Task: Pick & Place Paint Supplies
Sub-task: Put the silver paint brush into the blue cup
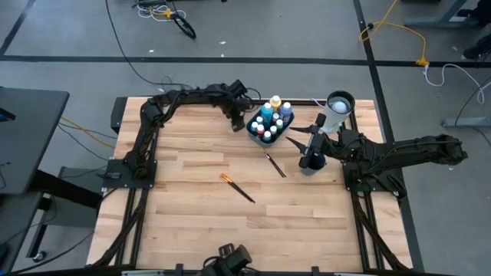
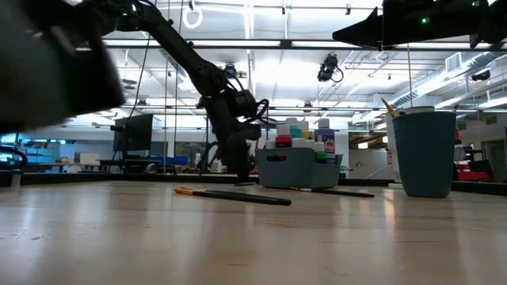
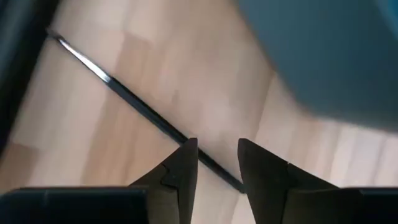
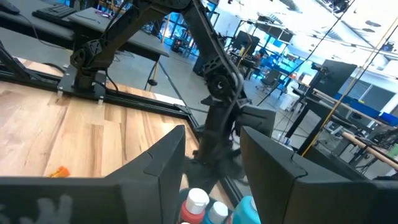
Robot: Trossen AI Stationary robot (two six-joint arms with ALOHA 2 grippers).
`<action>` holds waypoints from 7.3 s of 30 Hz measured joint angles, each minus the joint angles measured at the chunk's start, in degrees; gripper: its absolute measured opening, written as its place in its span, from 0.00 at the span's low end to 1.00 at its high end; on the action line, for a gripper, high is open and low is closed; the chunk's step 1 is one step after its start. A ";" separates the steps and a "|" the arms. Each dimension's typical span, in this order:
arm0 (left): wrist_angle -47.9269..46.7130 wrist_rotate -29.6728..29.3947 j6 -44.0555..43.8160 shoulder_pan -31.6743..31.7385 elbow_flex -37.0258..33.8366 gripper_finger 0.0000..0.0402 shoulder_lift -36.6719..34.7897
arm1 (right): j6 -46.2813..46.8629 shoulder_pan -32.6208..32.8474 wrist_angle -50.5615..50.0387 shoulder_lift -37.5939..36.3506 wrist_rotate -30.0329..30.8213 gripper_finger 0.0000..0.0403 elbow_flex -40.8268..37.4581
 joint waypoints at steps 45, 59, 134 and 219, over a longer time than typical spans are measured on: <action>-35.49 -15.32 -0.17 -5.14 -2.87 0.01 -0.22 | 2.33 0.01 -4.16 0.02 -0.02 0.39 0.00; -37.77 -21.41 -5.90 -15.58 -6.88 0.01 -0.83 | 9.49 0.04 -6.05 0.02 -11.32 0.39 0.00; 53.88 -34.53 -12.52 -49.32 -59.93 0.04 -56.22 | 24.62 -1.70 -25.39 61.17 -14.60 0.39 36.77; 56.46 -31.83 -11.80 -49.23 -59.91 0.04 -56.17 | 15.21 10.05 -85.91 49.23 -4.57 0.00 54.21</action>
